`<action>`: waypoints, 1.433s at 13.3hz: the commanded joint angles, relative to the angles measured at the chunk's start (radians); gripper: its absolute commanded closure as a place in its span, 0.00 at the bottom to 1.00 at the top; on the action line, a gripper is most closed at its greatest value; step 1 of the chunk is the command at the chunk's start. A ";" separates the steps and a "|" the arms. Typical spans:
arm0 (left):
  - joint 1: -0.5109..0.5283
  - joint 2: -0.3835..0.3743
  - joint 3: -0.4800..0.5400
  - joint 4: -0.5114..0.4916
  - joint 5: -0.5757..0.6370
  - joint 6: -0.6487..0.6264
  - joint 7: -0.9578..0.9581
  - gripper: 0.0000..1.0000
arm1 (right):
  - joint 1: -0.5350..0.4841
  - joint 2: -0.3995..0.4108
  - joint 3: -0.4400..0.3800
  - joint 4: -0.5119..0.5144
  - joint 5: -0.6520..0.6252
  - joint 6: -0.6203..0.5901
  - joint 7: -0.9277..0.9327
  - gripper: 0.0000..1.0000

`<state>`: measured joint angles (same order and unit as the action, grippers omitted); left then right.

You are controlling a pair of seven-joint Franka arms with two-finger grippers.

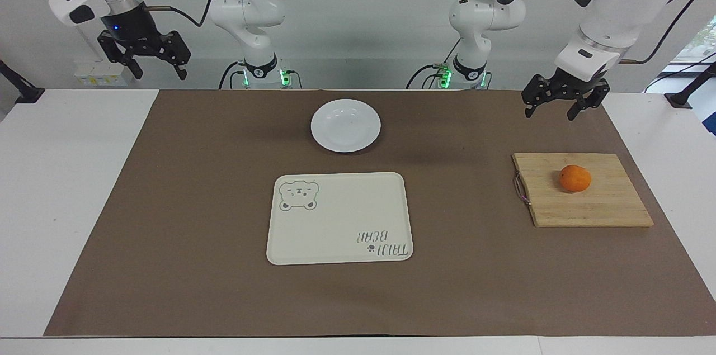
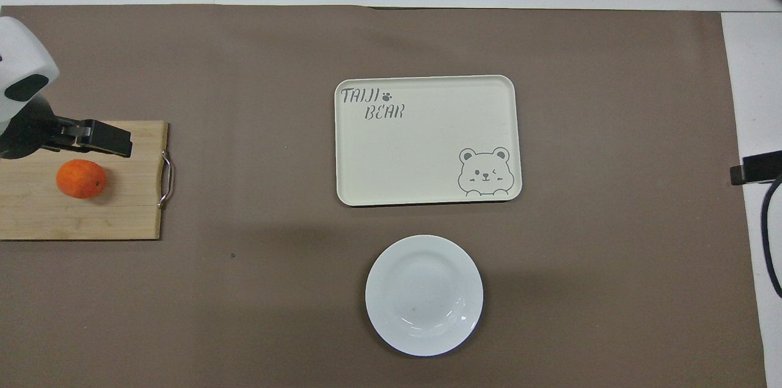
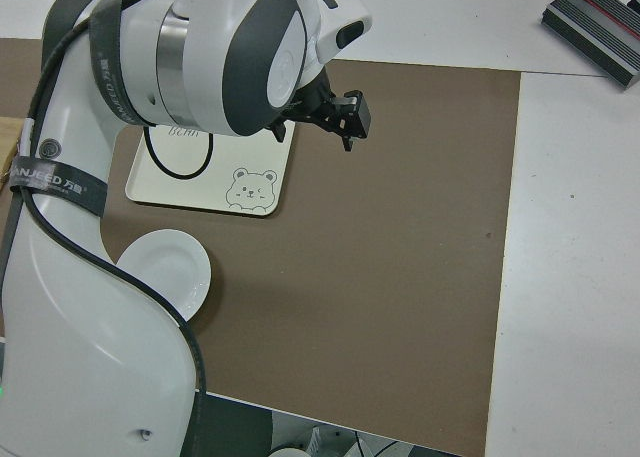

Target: Place orange and plate with both arms

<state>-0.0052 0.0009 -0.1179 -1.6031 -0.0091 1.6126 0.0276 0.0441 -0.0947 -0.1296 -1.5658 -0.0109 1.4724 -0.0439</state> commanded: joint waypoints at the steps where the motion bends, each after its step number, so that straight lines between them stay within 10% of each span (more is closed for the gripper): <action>1: -0.001 -0.022 0.003 -0.023 -0.008 0.000 0.020 0.00 | -0.007 0.006 0.008 0.017 -0.011 -0.021 0.018 0.00; 19: 0.174 0.014 0.014 -0.178 -0.008 0.358 0.560 0.00 | -0.009 0.006 0.007 0.017 -0.011 -0.024 0.015 0.00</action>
<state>0.1436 0.0380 -0.1010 -1.7160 -0.0091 1.9086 0.5618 0.0441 -0.0947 -0.1298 -1.5658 -0.0108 1.4665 -0.0439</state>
